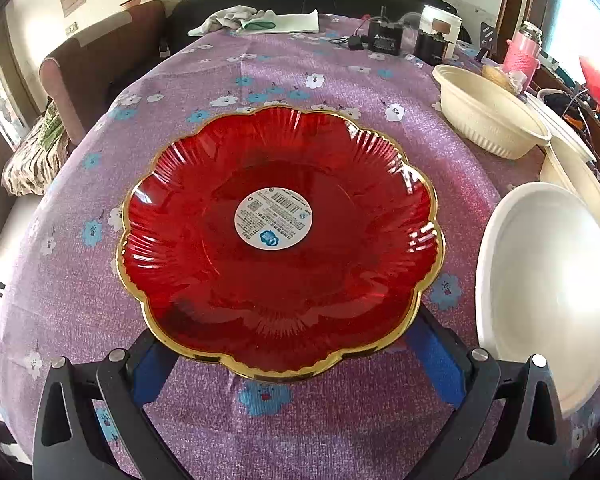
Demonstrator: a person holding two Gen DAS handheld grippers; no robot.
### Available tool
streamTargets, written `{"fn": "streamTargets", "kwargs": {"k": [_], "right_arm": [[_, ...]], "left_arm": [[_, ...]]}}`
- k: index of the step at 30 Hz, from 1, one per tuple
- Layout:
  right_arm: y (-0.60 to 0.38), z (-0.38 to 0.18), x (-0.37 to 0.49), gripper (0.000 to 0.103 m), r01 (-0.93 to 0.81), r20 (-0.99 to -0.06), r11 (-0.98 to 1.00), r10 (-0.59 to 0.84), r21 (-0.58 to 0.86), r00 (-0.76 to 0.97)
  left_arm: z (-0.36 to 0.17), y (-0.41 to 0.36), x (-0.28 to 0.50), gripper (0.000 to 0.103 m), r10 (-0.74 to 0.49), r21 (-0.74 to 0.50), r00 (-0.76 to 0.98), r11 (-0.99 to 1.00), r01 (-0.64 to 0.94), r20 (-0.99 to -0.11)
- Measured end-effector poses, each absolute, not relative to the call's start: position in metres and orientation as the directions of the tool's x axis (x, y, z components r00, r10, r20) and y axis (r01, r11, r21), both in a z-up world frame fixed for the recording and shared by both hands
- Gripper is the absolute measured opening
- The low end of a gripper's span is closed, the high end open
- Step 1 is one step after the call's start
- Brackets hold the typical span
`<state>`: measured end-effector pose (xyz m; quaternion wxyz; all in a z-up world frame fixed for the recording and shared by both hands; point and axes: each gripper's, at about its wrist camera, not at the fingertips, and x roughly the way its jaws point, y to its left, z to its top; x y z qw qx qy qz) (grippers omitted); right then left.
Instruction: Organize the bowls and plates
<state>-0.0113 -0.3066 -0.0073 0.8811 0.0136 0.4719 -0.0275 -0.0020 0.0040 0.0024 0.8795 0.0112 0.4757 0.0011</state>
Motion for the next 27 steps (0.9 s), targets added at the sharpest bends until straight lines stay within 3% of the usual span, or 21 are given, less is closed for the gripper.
{"fn": "streamTargets", "kwargs": {"k": [27], "right_arm": [[-0.3059,-0.007,-0.0108,0.102,0.057,-0.832,0.998,-0.037,-0.006,0.554]], "left_arm": [[0.0026,0.008,-0.0047,0.103,0.0,0.009,0.548,1.0,0.014,-0.837]]}}
